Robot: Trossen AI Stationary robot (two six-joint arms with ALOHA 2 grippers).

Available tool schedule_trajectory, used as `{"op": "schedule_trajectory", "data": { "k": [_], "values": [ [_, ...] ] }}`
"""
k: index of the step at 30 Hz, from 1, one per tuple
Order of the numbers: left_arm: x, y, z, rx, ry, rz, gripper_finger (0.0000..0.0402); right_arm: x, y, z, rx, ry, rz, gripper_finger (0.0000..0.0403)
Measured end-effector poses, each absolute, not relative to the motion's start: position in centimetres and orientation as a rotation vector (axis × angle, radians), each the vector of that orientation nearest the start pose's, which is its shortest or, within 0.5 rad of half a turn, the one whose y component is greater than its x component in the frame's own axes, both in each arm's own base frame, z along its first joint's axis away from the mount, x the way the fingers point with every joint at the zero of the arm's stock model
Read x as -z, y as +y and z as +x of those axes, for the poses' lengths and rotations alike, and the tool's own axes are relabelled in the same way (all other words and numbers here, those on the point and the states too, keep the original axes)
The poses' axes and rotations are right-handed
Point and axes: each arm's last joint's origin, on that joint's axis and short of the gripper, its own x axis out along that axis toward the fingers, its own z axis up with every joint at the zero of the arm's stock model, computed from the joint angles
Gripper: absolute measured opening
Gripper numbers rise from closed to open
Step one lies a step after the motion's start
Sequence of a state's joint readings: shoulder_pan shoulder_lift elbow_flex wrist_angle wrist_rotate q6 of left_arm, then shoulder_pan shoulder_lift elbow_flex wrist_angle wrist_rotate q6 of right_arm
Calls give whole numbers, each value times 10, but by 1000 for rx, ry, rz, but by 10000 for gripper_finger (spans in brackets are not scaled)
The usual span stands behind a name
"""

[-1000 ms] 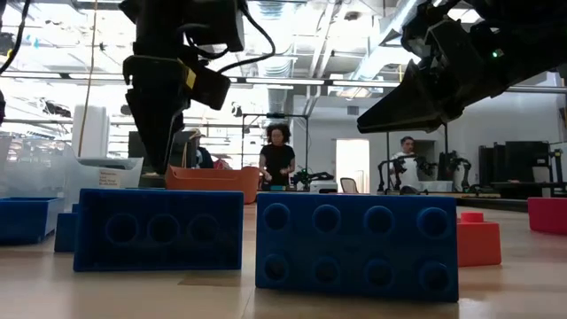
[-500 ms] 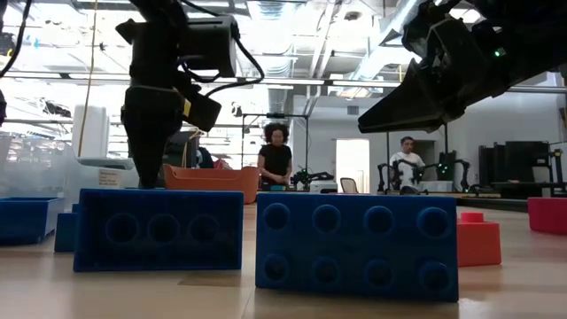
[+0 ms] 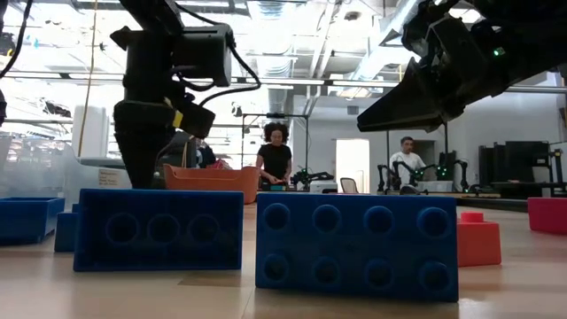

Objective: Sort blocks
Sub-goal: Put the blue game piece into the top transparent bin

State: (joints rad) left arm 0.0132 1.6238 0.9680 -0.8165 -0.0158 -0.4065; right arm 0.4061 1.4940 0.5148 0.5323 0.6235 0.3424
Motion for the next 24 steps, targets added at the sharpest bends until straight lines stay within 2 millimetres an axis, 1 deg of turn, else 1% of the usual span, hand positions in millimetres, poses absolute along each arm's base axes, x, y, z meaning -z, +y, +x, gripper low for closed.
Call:
{"op": "schedule_trajectory", "data": {
  "k": [2,7,10,12,14,18,21,24],
  "values": [
    [-172,4,274,-320,1455,-286,235,-157,91,253,277,347,116,108],
    [-189,-4,278,-227,1473,-164,233,-158,90,254,279,343,118,108],
    [-200,-5,278,-300,1493,-188,233,-158,90,254,278,341,120,108],
    [-202,-4,275,-350,1529,-229,233,-158,90,254,278,341,120,108],
    [-200,-4,269,-383,1583,-254,233,-158,91,253,275,341,120,108],
    [-192,-5,263,-379,1615,-259,233,-158,91,253,274,340,119,108],
    [-183,-5,259,-363,1649,-220,233,-158,92,253,269,336,121,108],
    [-174,-5,258,-316,1633,-159,233,-160,93,254,265,319,129,108]
  ]
}}
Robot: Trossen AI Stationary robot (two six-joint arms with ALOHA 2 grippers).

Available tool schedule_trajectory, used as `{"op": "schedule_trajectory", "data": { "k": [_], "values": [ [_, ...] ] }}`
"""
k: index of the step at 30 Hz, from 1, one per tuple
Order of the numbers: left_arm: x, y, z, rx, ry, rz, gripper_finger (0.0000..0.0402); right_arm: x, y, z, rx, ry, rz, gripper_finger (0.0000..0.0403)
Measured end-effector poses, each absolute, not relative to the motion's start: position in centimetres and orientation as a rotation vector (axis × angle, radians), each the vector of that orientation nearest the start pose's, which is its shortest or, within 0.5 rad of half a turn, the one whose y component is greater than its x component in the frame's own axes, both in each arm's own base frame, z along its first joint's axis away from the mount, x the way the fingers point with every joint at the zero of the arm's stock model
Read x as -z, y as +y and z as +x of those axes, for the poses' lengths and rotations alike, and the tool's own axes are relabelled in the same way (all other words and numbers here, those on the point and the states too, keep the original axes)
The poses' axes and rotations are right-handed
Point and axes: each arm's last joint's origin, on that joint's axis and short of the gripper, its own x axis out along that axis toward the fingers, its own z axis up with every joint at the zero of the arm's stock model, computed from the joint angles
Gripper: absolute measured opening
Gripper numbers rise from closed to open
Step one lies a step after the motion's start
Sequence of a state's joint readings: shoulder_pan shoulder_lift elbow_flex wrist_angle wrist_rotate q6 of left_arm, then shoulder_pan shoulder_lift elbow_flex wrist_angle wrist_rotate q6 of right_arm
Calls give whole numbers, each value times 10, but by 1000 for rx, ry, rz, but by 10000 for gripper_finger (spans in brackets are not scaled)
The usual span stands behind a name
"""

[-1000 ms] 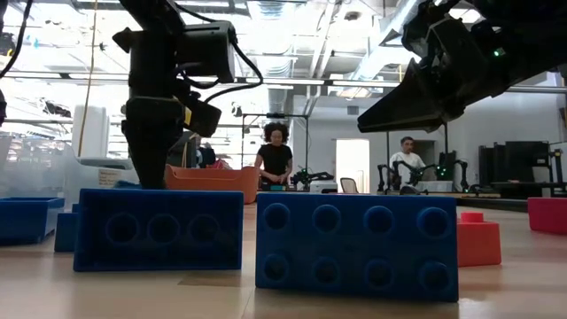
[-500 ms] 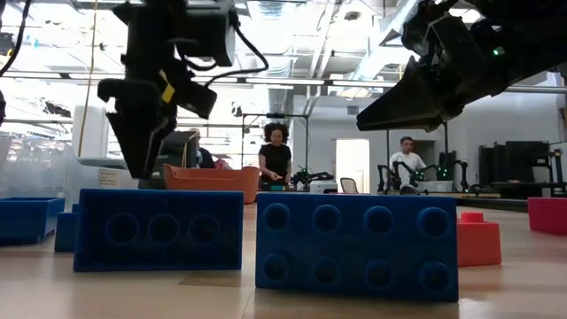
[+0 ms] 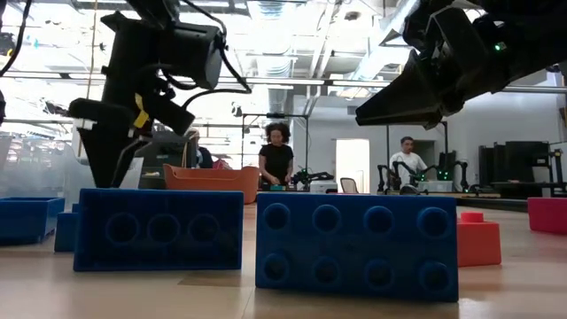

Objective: Sort blocks
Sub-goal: Put the blue game piece into the top transparent bin

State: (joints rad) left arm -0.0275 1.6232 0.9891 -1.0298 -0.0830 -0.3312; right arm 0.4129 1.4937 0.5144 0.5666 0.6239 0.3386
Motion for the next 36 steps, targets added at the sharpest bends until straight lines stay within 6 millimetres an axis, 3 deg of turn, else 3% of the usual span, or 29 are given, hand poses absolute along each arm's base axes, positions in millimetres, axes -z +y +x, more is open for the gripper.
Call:
{"op": "schedule_trajectory", "data": {
  "k": [12,19,25,36],
  "values": [
    [-168,-4,271,-196,1474,-31,233,-161,93,254,264,311,127,108],
    [-171,-2,290,-238,1270,48,233,-161,93,254,264,310,127,108],
    [-171,3,291,-261,1260,25,233,-161,93,254,263,311,127,108],
    [-211,2,297,-251,1271,-3,233,-161,93,254,264,316,124,108]
  ]
}}
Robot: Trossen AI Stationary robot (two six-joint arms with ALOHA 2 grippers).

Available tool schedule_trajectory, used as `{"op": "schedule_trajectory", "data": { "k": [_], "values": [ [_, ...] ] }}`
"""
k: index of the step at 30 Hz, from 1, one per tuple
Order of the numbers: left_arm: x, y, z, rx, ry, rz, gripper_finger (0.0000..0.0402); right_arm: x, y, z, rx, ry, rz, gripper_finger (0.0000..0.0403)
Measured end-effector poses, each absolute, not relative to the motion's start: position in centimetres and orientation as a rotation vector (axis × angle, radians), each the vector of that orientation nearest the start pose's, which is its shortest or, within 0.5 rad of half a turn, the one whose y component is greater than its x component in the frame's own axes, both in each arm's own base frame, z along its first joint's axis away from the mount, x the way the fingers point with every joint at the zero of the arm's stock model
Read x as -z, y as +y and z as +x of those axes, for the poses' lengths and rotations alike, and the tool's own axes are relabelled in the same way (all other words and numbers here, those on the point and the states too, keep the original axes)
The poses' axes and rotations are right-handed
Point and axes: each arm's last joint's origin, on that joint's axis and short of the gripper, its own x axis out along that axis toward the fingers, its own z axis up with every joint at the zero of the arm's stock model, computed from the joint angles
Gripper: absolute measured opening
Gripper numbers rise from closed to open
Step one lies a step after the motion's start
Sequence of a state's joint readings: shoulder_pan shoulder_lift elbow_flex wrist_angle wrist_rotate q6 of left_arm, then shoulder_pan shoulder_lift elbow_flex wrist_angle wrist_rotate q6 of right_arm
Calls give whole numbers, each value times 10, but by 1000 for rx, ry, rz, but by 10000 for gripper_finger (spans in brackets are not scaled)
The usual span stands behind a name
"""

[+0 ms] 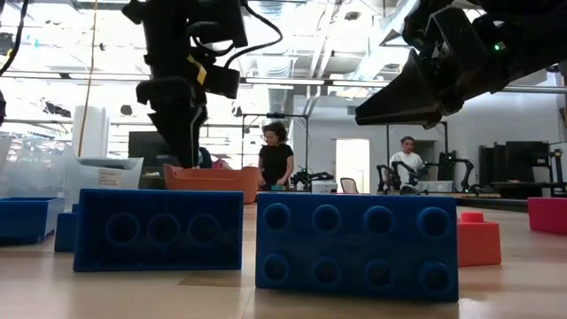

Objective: Sort blocks
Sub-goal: Put the blue game piece into the top transparent bin

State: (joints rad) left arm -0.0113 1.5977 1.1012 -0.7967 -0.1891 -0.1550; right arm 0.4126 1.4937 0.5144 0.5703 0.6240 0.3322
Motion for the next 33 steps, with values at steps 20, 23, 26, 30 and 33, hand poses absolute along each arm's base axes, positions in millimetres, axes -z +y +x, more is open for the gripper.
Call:
{"op": "schedule_trajectory", "data": {
  "k": [20,23,26,30,33],
  "values": [
    [-177,5,304,-379,1262,-425,265,-161,93,254,259,311,129,108],
    [-158,6,305,-408,1344,-388,265,-161,94,254,254,309,130,108],
    [-149,6,309,-398,1371,-351,265,-162,95,254,251,307,130,108],
    [-146,7,311,-386,1378,-307,265,-162,95,254,250,306,132,108],
    [-150,7,310,-388,1357,-261,265,-162,95,254,250,307,131,108]
  ]
}}
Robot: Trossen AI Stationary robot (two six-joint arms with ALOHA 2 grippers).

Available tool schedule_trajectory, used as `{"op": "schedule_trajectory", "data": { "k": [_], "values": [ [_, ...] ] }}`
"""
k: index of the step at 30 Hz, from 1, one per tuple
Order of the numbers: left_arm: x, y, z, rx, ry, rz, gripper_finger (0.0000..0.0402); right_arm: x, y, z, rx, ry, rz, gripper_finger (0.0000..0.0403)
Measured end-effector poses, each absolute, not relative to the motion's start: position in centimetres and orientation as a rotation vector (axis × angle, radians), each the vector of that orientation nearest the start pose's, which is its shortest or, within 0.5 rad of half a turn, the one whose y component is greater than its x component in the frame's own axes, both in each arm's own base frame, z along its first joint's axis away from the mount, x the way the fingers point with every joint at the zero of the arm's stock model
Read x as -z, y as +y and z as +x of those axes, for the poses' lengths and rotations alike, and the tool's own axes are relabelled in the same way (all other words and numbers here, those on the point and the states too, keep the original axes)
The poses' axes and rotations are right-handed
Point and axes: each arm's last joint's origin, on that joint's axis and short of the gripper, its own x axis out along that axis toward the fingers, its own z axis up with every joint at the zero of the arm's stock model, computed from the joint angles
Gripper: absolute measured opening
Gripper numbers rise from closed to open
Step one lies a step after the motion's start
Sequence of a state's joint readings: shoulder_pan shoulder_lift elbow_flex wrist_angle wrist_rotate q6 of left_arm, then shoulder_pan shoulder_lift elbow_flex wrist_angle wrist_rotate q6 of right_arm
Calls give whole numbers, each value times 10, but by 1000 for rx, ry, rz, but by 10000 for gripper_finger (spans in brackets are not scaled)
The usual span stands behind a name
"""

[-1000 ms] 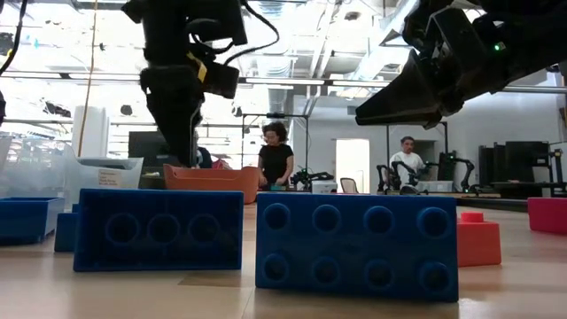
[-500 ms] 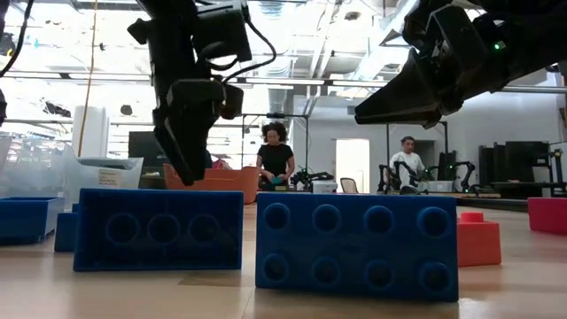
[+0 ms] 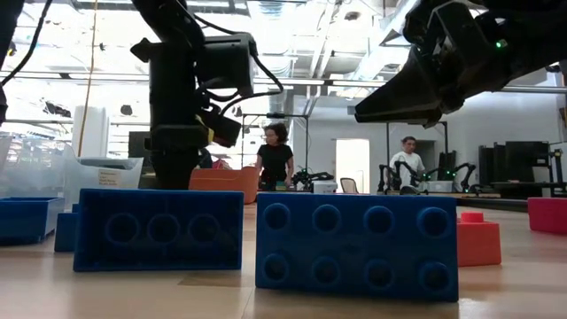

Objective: Sort blocks
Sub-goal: Put the blue game piece into the top transparent bin

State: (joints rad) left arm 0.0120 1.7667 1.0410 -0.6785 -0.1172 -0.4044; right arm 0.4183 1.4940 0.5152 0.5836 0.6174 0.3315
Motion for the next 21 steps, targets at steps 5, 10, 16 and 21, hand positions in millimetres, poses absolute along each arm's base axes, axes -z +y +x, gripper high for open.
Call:
{"op": "schedule_trajectory", "data": {
  "k": [5,10,16,21],
  "values": [
    [-157,12,311,-449,1316,-179,265,-162,95,254,250,307,131,108],
    [-155,15,311,-439,1333,-174,249,-162,95,254,250,307,131,108],
    [-155,16,311,-403,1341,-145,127,-162,95,254,250,307,131,108],
    [-155,18,311,-394,1343,-121,19,-162,95,254,250,307,131,108]
  ]
}}
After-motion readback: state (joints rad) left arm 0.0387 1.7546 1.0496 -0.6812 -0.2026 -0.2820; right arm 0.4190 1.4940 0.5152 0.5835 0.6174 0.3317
